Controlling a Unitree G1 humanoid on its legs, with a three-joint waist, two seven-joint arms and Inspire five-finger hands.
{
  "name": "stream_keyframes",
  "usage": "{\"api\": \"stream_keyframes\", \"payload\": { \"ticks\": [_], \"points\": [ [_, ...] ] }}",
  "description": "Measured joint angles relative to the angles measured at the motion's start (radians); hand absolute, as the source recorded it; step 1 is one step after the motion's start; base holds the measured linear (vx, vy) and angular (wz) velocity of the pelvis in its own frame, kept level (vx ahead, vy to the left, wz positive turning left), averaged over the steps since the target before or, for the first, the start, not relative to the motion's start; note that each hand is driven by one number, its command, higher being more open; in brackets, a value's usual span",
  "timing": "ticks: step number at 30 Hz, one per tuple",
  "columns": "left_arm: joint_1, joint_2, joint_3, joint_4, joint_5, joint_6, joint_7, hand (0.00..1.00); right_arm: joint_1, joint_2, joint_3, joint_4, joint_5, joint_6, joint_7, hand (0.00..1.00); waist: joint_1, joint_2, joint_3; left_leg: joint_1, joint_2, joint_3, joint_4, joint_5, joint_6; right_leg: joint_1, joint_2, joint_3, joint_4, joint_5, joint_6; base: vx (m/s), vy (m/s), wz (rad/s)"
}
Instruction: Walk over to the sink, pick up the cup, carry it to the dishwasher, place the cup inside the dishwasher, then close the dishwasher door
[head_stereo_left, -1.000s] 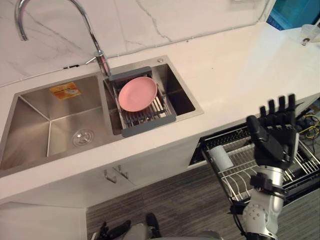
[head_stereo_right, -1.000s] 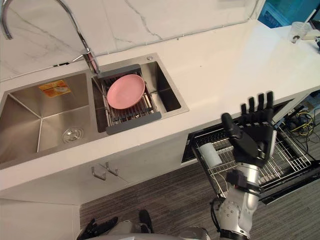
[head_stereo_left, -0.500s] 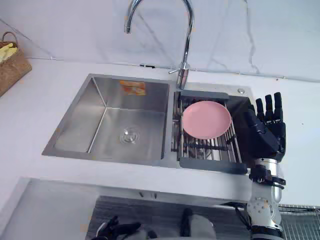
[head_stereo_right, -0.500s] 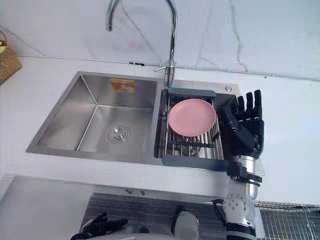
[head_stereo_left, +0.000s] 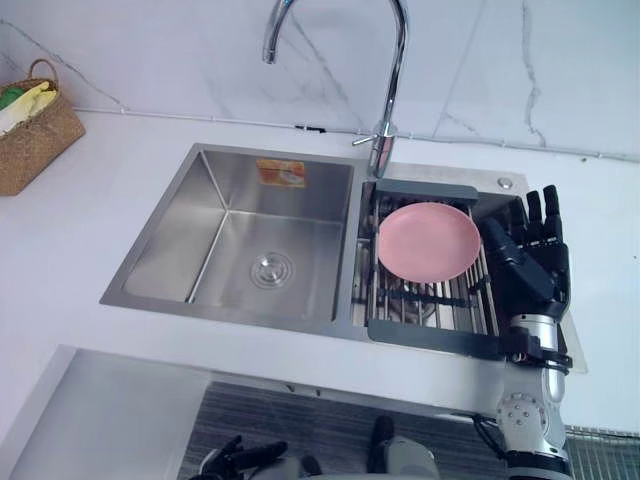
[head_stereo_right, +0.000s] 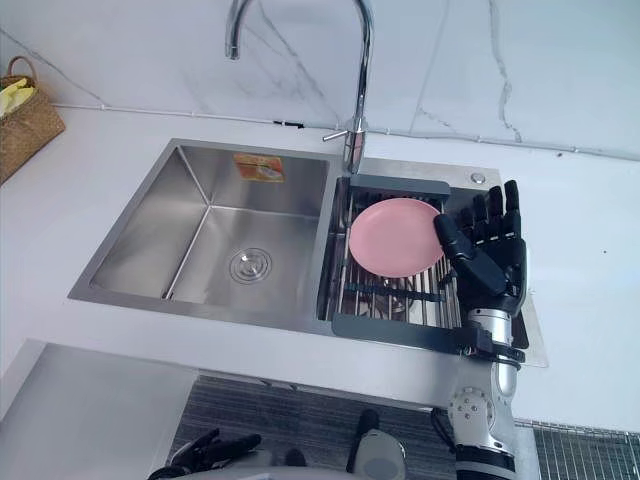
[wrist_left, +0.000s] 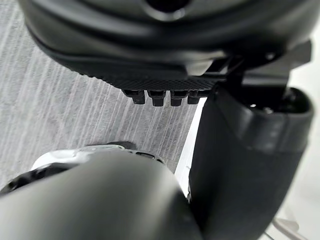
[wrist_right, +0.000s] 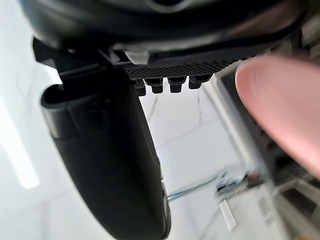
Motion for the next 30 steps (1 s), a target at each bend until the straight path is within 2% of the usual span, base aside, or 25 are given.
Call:
{"api": "stream_keyframes", "payload": {
  "ticks": [3, 7, 10, 15, 19, 25, 30],
  "points": [
    [-0.014, -0.006, 0.013, 0.006, 0.007, 0.034, -0.017, 1.0, 0.0, -0.075, -0.029, -0.025, -0.187, 0.009, -0.052, 1.0, -0.006, 0.006, -0.004, 0.003, 0.004, 0.039, 0.0, 0.0, 0.0, 0.017, 0.019, 0.038, -0.065, 0.037, -0.004, 0.05, -0.003, -0.43],
    [-0.017, -0.005, 0.004, 0.013, 0.066, 0.036, -0.025, 1.0, 0.001, -0.141, -0.071, -0.106, -0.356, 0.02, -0.038, 1.0, -0.028, 0.005, -0.013, 0.026, 0.0, 0.076, -0.016, 0.0, 0.0, 0.019, 0.033, 0.099, -0.094, 0.061, -0.005, -0.01, 0.016, -0.48],
    [-0.034, 0.015, -0.025, 0.031, 0.107, 0.035, -0.025, 1.0, 0.002, -0.169, -0.076, -0.138, -0.435, 0.02, 0.03, 1.0, -0.033, -0.019, -0.028, 0.032, -0.001, 0.105, -0.017, 0.0, 0.001, 0.01, 0.041, 0.141, -0.106, 0.078, -0.008, -0.06, 0.009, -0.39],
    [-0.052, 0.035, -0.032, 0.037, 0.115, 0.05, -0.024, 1.0, 0.01, -0.18, -0.056, -0.145, -0.512, 0.022, 0.133, 1.0, -0.031, -0.053, -0.031, 0.032, 0.005, 0.121, -0.025, -0.004, 0.007, -0.011, 0.052, 0.159, -0.104, 0.088, -0.021, -0.1, -0.019, -0.15],
    [-0.054, 0.055, -0.033, 0.041, 0.11, 0.054, -0.024, 1.0, 0.025, -0.199, -0.012, -0.145, -0.589, 0.022, 0.205, 1.0, -0.027, -0.083, -0.028, 0.028, 0.016, 0.135, -0.026, -0.019, 0.013, -0.026, 0.049, 0.094, -0.094, 0.073, -0.043, -0.09, -0.034, -0.14],
    [-0.053, 0.059, -0.033, 0.044, 0.1, 0.058, -0.023, 1.0, 0.033, -0.239, 0.012, -0.134, -0.646, 0.022, 0.201, 1.0, -0.028, -0.089, -0.034, 0.028, 0.037, 0.156, -0.01, -0.031, 0.006, -0.027, 0.054, 0.066, -0.082, 0.075, -0.045, 0.0, -0.025, -0.1],
    [-0.052, 0.059, -0.033, 0.044, 0.1, 0.069, -0.021, 1.0, 0.028, -0.265, 0.065, -0.074, -0.742, 0.029, 0.132, 1.0, -0.027, -0.09, -0.038, 0.032, 0.049, 0.154, 0.001, -0.032, 0.004, -0.013, 0.065, 0.062, -0.082, 0.086, -0.043, 0.04, 0.0, 0.0]
  ]
}}
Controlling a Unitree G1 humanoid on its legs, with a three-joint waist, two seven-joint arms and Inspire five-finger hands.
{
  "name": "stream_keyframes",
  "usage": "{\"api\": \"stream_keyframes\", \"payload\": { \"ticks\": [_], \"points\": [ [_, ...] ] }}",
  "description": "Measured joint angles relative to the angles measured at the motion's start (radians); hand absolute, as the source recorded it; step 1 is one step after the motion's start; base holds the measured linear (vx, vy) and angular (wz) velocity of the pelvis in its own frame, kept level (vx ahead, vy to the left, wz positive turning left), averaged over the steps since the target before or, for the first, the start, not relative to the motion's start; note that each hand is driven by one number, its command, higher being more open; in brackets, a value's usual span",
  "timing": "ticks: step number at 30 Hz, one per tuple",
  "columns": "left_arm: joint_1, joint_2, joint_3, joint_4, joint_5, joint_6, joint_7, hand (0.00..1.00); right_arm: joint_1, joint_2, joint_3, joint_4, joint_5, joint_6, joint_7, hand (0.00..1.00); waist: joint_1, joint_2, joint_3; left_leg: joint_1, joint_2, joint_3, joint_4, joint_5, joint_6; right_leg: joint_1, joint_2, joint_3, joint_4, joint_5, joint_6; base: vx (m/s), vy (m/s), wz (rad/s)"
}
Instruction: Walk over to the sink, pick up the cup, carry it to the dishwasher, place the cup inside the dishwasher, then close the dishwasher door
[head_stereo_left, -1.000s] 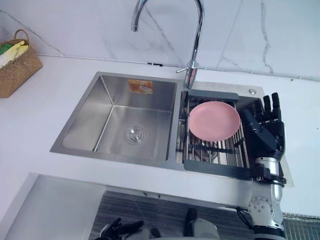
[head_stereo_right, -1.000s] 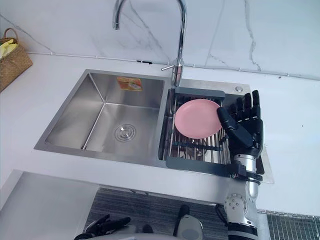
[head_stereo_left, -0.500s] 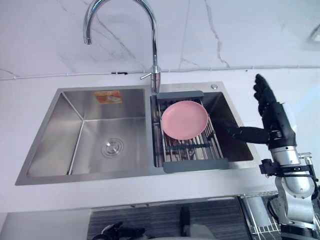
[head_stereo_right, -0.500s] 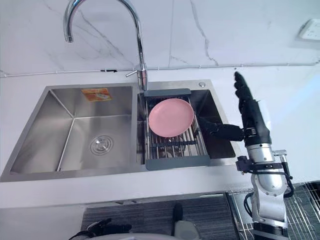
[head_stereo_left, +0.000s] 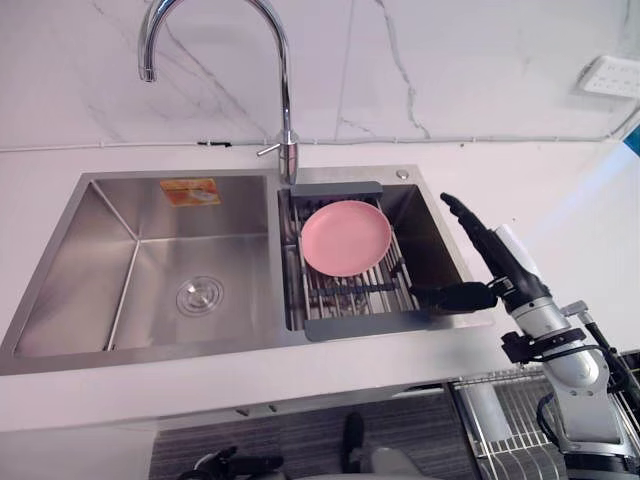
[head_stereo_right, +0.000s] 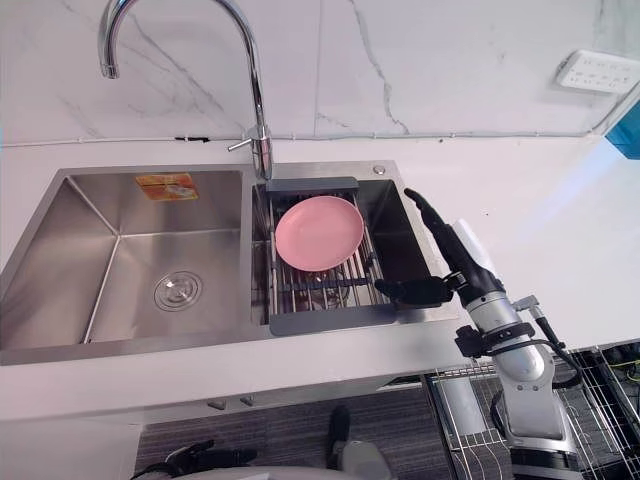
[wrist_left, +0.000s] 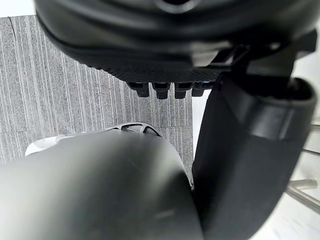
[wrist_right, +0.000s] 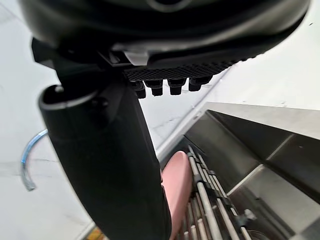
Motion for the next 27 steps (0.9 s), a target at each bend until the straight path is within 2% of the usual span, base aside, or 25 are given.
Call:
{"api": "stream_keyframes", "payload": {
  "ticks": [7, 15, 27],
  "points": [
    [0.005, -0.002, 0.002, -0.002, 0.001, 0.002, 0.002, 1.0, -0.014, -0.003, 0.065, 0.033, -0.114, 0.01, -0.107, 1.0, 0.002, 0.002, -0.003, 0.011, -0.009, -0.023, -0.001, 0.001, 0.0, 0.021, -0.014, -0.024, 0.0, -0.002, 0.004, -0.01, 0.037, 0.09],
    [0.014, -0.006, 0.012, -0.006, -0.039, 0.001, 0.009, 1.0, -0.031, 0.01, 0.092, 0.085, -0.202, 0.042, -0.174, 1.0, 0.023, 0.001, -0.005, 0.011, -0.012, -0.059, -0.012, 0.015, -0.004, 0.036, -0.023, -0.064, -0.002, -0.006, 0.005, -0.04, 0.004, 0.15],
    [0.038, -0.015, 0.046, -0.042, -0.007, 0.005, 0.002, 1.0, -0.067, 0.039, 0.125, 0.164, -0.355, 0.093, -0.271, 1.0, 0.039, -0.007, -0.01, 0.02, -0.014, -0.091, -0.05, 0.037, -0.011, 0.046, -0.026, -0.101, -0.001, -0.009, 0.002, -0.04, -0.006, 0.09]
  ]
}}
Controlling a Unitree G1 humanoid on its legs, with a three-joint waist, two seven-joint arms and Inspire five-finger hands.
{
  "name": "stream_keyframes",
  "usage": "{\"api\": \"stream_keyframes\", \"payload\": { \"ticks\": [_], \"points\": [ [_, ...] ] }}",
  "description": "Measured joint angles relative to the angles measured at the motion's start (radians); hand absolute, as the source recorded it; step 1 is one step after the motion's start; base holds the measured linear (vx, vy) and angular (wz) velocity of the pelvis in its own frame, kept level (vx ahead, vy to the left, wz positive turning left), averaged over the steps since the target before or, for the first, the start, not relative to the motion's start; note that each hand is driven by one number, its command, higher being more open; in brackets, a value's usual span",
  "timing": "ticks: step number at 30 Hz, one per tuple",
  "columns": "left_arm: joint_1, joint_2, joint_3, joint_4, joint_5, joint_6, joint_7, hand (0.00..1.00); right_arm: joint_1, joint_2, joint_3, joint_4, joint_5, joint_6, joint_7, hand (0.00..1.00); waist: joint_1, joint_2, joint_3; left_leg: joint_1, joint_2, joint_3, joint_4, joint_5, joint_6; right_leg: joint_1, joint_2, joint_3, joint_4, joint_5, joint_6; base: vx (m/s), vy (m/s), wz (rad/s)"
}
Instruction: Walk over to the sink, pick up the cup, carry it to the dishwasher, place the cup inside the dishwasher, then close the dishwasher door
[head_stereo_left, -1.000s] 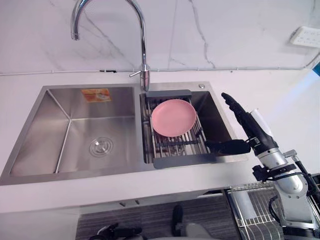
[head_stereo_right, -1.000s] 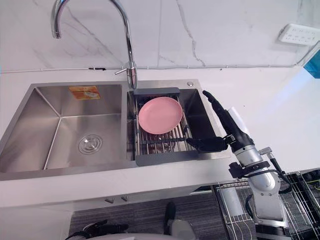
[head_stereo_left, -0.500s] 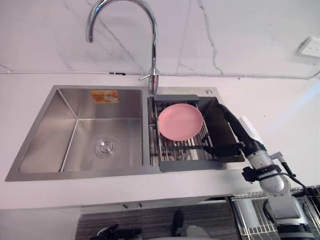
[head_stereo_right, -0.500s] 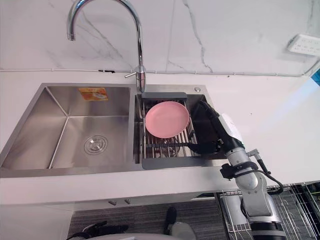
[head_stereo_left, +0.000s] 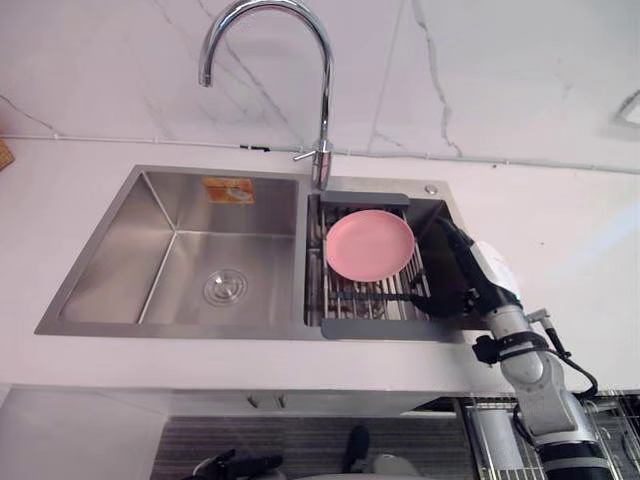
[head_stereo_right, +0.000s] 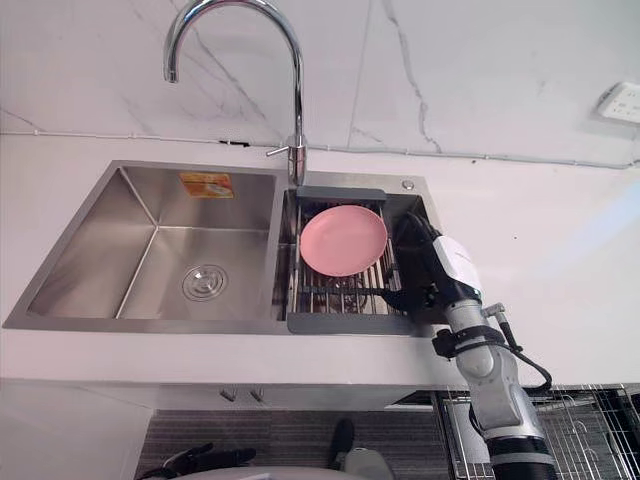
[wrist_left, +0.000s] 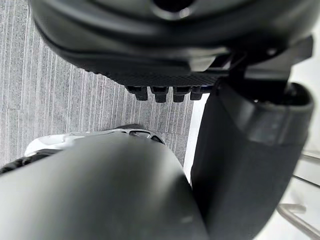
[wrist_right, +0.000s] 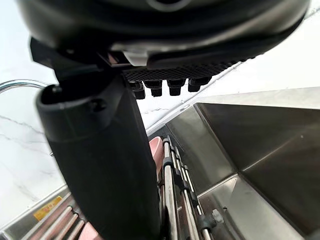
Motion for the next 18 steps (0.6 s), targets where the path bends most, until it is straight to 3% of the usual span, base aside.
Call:
{"api": "stream_keyframes", "payload": {
  "ticks": [18],
  "points": [
    [0.006, -0.006, 0.004, -0.04, 0.031, 0.009, -0.017, 1.0, -0.083, 0.005, 0.02, 0.124, -0.054, 0.075, -0.088, 1.0, 0.034, -0.003, 0.0, -0.001, -0.023, -0.042, -0.008, 0.025, 0.01, 0.008, -0.03, -0.039, 0.017, -0.008, 0.007, -0.01, 0.023, 0.07]
  ]
}}
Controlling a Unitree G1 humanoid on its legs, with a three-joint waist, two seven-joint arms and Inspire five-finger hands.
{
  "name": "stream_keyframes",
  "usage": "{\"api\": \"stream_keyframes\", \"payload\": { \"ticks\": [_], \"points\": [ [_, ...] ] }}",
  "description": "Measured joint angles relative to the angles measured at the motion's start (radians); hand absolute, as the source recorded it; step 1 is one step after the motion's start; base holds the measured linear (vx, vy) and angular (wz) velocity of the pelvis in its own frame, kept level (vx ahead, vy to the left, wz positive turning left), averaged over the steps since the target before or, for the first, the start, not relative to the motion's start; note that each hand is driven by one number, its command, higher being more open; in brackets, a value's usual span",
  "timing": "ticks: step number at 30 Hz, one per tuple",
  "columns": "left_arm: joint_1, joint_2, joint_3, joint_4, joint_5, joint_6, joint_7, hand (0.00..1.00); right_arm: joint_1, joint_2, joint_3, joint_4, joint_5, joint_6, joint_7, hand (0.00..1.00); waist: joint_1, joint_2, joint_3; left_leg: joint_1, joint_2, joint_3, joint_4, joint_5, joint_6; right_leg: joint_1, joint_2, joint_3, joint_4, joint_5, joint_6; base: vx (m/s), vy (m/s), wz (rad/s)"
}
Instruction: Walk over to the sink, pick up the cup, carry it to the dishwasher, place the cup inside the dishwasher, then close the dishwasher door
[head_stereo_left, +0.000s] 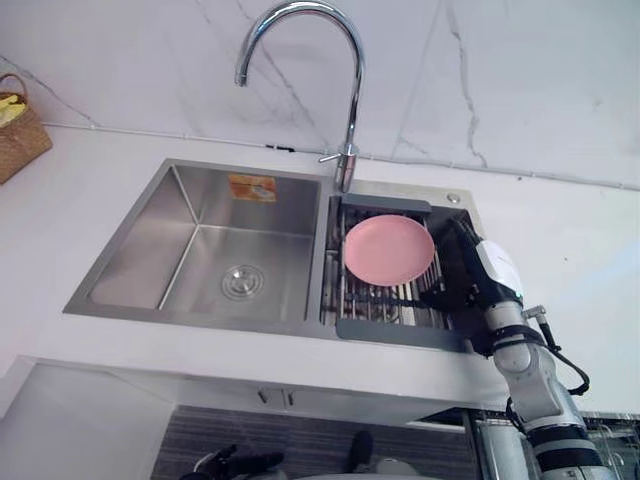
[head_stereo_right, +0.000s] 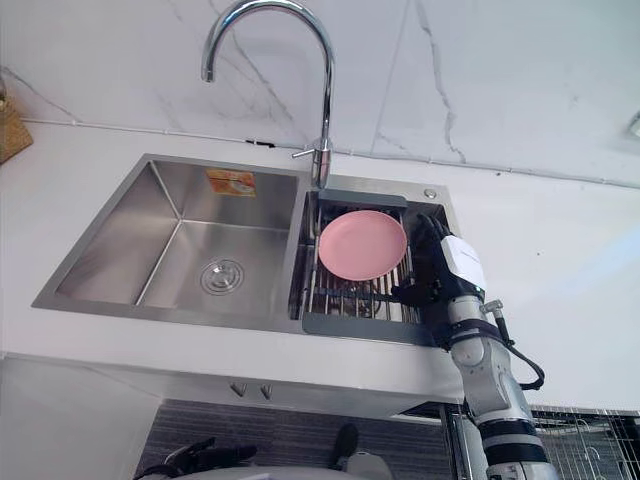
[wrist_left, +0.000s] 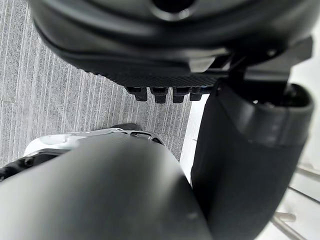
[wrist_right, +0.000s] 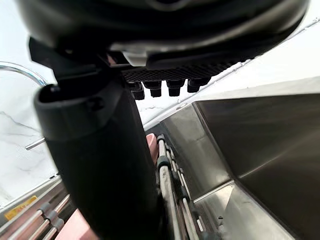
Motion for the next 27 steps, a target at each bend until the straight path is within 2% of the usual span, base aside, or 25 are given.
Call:
{"api": "stream_keyframes", "payload": {
  "ticks": [13, 20, 25, 27],
  "points": [
    [0.004, -0.004, 0.015, -0.025, 0.016, 0.002, -0.019, 1.0, -0.077, 0.009, 0.037, 0.089, -0.097, 0.023, 0.004, 1.0, 0.033, -0.008, 0.004, -0.001, -0.01, -0.03, -0.018, 0.003, 0.004, 0.001, -0.016, -0.03, 0.012, -0.001, 0.001, -0.03, 0.01, 0.08],
    [0.014, -0.006, 0.04, -0.045, 0.017, 0.003, -0.03, 1.0, -0.08, 0.009, 0.039, 0.107, -0.14, 0.022, -0.007, 1.0, 0.038, -0.019, 0.015, -0.002, -0.01, -0.032, -0.018, 0.003, 0.004, 0.0, -0.018, -0.033, 0.018, -0.005, 0.001, -0.01, 0.0, 0.0],
    [0.014, -0.007, 0.04, -0.046, 0.017, -0.002, -0.031, 1.0, -0.093, 0.009, 0.052, 0.112, -0.188, 0.001, -0.056, 1.0, 0.038, -0.017, 0.019, -0.002, -0.009, -0.037, -0.016, 0.003, 0.004, -0.004, -0.019, -0.038, 0.028, -0.014, 0.003, 0.01, 0.003, 0.01],
    [0.014, -0.008, 0.04, -0.047, 0.019, -0.005, -0.032, 1.0, -0.097, 0.009, 0.058, 0.115, -0.228, -0.027, -0.096, 1.0, 0.04, -0.015, 0.021, -0.003, -0.009, -0.041, -0.015, 0.003, 0.004, -0.004, -0.021, -0.042, 0.034, -0.019, 0.005, 0.02, 0.006, 0.05]
  ]
}}
